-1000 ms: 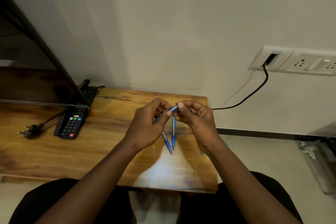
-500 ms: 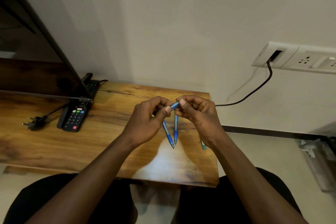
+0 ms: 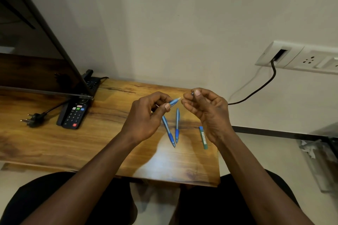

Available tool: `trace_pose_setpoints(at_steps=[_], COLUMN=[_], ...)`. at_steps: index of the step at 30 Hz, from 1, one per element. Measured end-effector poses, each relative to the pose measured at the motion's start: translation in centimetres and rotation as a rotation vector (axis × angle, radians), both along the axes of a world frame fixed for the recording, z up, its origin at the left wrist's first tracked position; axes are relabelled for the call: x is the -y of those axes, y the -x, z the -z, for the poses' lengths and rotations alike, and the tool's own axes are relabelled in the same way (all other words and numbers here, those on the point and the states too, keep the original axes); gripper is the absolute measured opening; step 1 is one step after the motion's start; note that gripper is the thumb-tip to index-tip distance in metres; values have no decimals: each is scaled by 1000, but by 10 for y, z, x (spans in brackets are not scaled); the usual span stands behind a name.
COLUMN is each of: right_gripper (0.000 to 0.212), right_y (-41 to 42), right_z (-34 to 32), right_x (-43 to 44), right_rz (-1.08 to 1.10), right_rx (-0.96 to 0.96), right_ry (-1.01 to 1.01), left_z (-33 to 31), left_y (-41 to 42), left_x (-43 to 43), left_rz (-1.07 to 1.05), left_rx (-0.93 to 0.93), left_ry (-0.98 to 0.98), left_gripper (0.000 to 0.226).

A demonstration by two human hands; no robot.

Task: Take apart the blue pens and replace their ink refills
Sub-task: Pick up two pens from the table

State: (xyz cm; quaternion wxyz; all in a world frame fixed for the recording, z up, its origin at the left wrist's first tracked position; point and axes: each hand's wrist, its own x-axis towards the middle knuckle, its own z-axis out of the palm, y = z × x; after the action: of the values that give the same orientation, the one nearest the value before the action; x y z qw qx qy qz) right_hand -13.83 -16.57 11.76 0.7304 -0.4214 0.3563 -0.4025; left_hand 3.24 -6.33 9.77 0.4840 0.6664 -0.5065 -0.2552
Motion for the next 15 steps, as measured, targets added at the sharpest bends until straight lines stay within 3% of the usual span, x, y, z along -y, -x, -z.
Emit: trace_pose_setpoints(at_steps=[6, 9, 15], right_gripper=[13, 19, 22], right_y=[3, 1, -2], right_z=[-3, 0, 14], right_x=[3, 2, -2], right_rz=[-50, -122, -231], right_rx=[28, 1, -274], right_ry=[-206, -342, -150], left_z=[3, 3, 3], left_y=[-5, -5, -2], left_x=[-1, -1, -6], left_rz=[-16, -22, -23], left_rx=[-27, -16, 76], left_ry=[-13, -23, -67], left_gripper=[11, 12, 14])
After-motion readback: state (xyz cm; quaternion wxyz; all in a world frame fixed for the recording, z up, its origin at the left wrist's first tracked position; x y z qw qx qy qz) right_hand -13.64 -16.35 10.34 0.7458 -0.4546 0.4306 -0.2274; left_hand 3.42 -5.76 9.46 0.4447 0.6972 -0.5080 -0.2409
